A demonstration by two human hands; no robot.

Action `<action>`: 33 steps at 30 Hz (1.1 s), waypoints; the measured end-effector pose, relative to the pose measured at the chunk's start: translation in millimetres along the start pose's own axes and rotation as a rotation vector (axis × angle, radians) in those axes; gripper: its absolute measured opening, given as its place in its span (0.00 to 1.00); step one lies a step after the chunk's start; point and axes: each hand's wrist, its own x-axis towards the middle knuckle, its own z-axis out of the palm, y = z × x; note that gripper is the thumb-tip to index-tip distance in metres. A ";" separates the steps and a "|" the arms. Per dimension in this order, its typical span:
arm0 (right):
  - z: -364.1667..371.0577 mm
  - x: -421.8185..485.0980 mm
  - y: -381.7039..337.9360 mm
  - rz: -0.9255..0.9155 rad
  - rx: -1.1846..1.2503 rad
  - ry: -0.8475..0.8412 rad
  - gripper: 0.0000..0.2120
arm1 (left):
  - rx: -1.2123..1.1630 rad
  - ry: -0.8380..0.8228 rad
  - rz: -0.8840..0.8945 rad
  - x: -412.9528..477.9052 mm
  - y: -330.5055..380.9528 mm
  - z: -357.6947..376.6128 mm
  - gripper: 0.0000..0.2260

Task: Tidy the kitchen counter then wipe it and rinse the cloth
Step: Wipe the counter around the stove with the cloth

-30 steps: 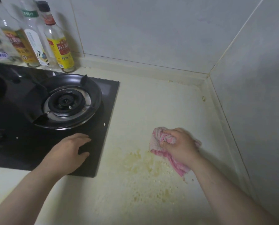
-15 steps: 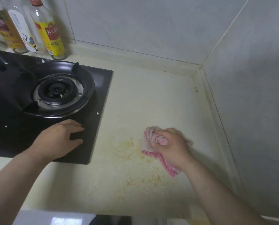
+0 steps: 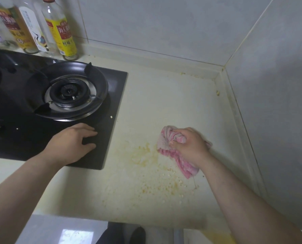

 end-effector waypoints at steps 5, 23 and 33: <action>-3.7 -0.8 -1.0 -0.017 -0.039 -0.027 0.23 | 0.006 -0.005 0.010 0.3 0.8 1.3 0.18; 16.4 -71.3 -3.9 -0.084 -0.106 -0.041 0.25 | -0.025 0.006 0.027 0.0 -1.9 2.3 0.18; 23.0 -49.5 -11.2 -0.058 -0.149 -0.037 0.22 | -0.061 0.050 0.036 1.2 -11.3 11.2 0.18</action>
